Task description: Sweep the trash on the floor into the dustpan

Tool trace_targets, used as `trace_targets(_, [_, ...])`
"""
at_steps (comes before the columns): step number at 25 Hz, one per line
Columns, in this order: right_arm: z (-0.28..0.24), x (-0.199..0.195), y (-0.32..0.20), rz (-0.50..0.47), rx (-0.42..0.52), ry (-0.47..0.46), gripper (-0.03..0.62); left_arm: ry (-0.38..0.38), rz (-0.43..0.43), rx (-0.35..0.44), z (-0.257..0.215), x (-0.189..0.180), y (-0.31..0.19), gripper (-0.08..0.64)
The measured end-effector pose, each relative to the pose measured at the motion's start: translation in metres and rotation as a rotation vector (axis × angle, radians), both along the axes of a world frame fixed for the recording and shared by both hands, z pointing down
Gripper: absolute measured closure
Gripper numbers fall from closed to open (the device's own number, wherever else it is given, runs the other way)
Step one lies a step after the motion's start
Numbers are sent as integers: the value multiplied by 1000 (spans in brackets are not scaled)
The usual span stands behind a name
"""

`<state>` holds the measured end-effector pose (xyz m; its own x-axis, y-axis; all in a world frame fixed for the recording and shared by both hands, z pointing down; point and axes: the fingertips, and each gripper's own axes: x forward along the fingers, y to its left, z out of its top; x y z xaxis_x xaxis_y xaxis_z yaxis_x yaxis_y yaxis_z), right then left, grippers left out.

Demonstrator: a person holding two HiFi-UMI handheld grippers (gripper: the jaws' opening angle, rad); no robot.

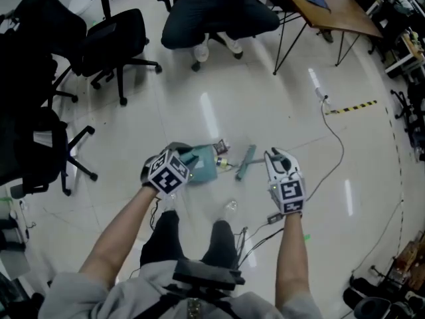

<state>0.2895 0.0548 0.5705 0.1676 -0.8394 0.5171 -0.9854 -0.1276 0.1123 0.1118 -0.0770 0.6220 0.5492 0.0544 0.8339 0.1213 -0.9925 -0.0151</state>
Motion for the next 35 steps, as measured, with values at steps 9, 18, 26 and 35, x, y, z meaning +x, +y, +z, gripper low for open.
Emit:
trace_targets(9, [51,-28,1,106,118,-243,505,-5,-6,16,1,20,-1,440])
trace_targets(18, [25,-53,-39,104,236,-394,502,-1,-13,-10,-3,12,-8,440])
trace_targets(26, [-18,-87,-86,36,322,-418,503,5,-17,-26,-3,0,-17,440])
trace_targets(35, [-71,-70,-88,15,340,-347,520,-30,-45,-36,-10,-46,-38,440])
